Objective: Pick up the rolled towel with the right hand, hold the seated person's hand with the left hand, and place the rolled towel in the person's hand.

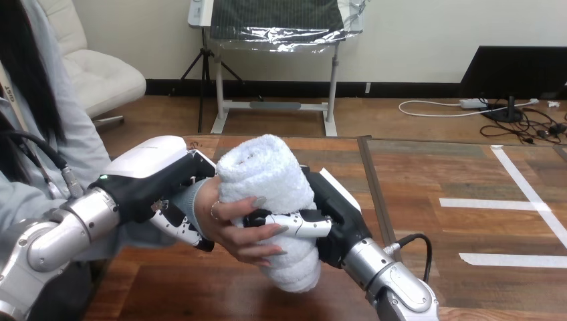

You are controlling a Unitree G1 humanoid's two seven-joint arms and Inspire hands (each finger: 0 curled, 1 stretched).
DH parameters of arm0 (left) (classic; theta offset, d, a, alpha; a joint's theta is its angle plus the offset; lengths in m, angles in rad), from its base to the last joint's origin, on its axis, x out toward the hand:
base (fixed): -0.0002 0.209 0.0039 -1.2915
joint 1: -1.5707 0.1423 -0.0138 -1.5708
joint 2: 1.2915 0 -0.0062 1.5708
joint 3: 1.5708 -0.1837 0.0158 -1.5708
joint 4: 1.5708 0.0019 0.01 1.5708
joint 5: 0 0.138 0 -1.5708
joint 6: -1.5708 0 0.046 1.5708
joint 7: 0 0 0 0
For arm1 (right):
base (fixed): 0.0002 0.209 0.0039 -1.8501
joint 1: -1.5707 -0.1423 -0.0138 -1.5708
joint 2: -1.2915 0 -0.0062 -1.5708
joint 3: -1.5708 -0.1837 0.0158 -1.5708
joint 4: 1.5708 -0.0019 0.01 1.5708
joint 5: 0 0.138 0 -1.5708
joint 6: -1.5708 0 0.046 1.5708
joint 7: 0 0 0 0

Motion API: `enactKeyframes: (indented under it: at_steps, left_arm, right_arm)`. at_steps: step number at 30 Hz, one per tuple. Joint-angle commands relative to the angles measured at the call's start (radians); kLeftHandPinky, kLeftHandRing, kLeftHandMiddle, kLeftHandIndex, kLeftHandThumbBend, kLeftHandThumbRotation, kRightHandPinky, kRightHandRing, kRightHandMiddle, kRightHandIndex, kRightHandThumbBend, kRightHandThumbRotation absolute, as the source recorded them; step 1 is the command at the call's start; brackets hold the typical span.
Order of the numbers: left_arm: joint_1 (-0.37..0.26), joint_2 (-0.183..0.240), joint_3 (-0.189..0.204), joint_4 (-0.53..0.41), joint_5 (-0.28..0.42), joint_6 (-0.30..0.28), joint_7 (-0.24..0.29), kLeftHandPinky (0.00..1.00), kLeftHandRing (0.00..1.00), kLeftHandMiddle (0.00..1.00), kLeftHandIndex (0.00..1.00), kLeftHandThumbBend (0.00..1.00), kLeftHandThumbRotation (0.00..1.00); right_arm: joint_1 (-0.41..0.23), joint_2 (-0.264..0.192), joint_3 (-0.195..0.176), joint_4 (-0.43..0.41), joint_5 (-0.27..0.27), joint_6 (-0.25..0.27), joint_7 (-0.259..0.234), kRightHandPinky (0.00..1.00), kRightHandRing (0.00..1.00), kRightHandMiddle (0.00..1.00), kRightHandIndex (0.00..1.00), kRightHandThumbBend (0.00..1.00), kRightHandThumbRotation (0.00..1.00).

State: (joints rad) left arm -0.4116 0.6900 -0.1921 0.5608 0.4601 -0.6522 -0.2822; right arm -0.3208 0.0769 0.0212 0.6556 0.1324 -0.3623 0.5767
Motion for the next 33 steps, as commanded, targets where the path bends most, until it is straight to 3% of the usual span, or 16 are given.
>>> enactKeyframes:
  at_steps: [1, 27, 33]
  left_arm:
    - [-0.158, -0.05, 0.021, -0.014, -0.042, -0.02, 0.027, 0.24, 0.3, 0.37, 0.37, 0.78, 0.0]
    - [-0.139, -0.061, 0.021, -0.026, -0.041, -0.012, 0.03, 0.26, 0.32, 0.39, 0.4, 0.8, 0.0]
    - [-0.135, -0.061, 0.024, -0.016, -0.04, -0.022, 0.037, 0.26, 0.32, 0.39, 0.4, 0.8, 0.0]
  right_arm:
    - [-0.054, 0.06, 0.075, -0.105, -0.014, -0.009, 0.007, 0.16, 0.22, 0.33, 0.35, 0.72, 0.0]
    - [-0.072, 0.029, 0.054, -0.127, 0.016, 0.049, 0.0, 0.2, 0.26, 0.33, 0.36, 0.74, 0.0]
    - [-0.076, 0.018, 0.057, -0.12, -0.004, 0.022, -0.009, 0.23, 0.29, 0.36, 0.37, 0.77, 0.0]
